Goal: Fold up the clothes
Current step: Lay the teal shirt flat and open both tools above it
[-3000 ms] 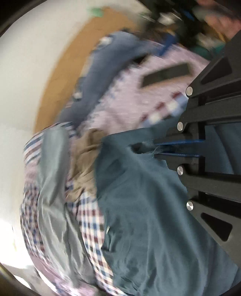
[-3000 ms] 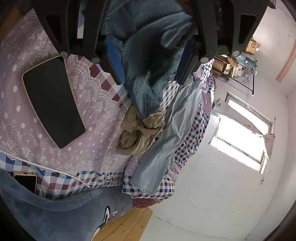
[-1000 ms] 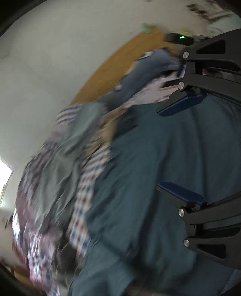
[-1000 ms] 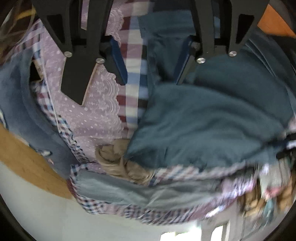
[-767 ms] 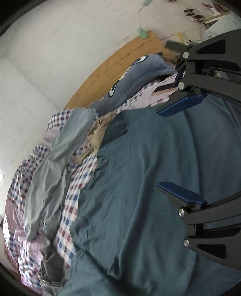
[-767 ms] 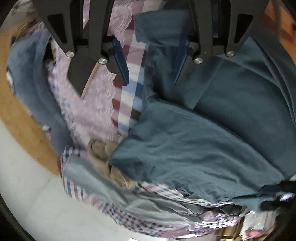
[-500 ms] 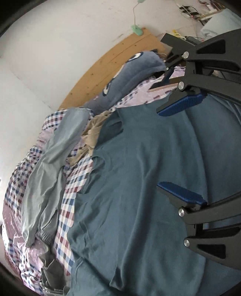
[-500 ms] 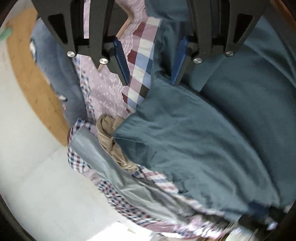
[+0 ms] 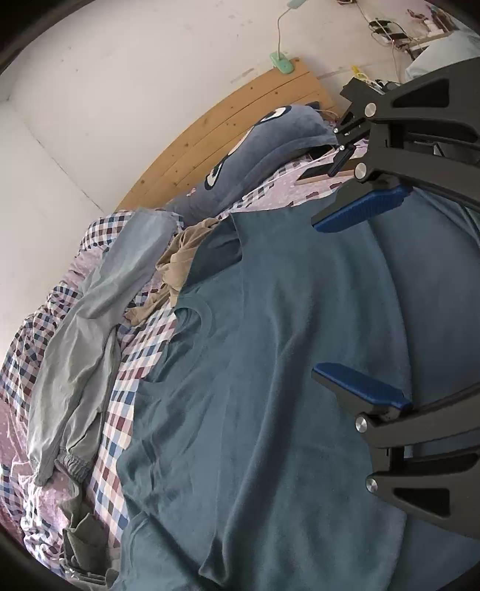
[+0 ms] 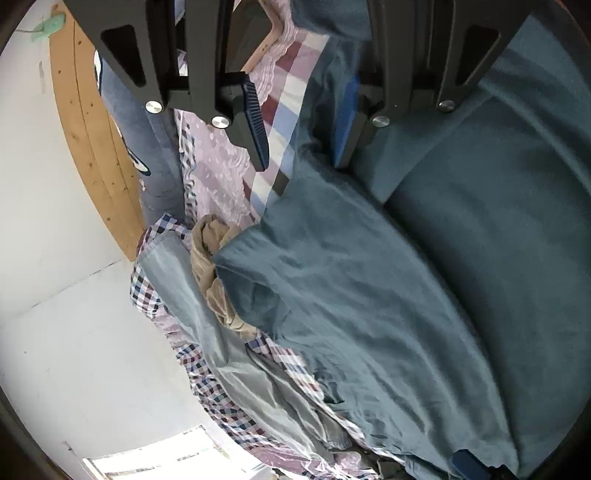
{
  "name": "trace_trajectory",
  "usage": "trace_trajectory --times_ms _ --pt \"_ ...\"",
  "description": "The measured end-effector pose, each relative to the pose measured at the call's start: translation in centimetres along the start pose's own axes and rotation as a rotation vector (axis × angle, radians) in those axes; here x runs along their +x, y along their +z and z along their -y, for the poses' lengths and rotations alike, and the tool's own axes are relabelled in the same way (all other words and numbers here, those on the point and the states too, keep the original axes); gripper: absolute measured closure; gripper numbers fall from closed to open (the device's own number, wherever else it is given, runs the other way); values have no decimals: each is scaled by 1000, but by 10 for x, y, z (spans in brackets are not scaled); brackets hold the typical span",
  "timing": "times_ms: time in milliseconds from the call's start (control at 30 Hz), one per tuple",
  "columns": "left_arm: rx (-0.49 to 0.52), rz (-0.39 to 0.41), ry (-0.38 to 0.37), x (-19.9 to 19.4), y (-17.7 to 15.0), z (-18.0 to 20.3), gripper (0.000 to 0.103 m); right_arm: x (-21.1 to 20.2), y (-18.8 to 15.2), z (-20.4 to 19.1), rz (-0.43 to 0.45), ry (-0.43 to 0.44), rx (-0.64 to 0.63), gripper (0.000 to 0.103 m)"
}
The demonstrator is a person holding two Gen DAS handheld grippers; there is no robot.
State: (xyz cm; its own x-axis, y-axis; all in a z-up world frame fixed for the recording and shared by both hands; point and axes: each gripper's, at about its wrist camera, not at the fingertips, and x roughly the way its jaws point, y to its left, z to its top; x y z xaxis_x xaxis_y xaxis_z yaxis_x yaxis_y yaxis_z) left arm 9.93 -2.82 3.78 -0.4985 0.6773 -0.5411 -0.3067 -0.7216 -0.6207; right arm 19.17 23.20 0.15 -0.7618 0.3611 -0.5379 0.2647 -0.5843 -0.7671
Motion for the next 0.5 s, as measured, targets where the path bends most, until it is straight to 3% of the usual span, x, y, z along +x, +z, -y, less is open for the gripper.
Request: trace_trajectory --times_ms 133,233,500 --pt "-9 -7 5 1 0 -1 26 4 5 -4 7 -2 -10 75" --pt "-16 -4 6 1 0 -2 26 9 7 -7 2 9 -13 95" --pt "-46 19 19 -3 2 -10 26 15 4 26 -28 75 226 101"
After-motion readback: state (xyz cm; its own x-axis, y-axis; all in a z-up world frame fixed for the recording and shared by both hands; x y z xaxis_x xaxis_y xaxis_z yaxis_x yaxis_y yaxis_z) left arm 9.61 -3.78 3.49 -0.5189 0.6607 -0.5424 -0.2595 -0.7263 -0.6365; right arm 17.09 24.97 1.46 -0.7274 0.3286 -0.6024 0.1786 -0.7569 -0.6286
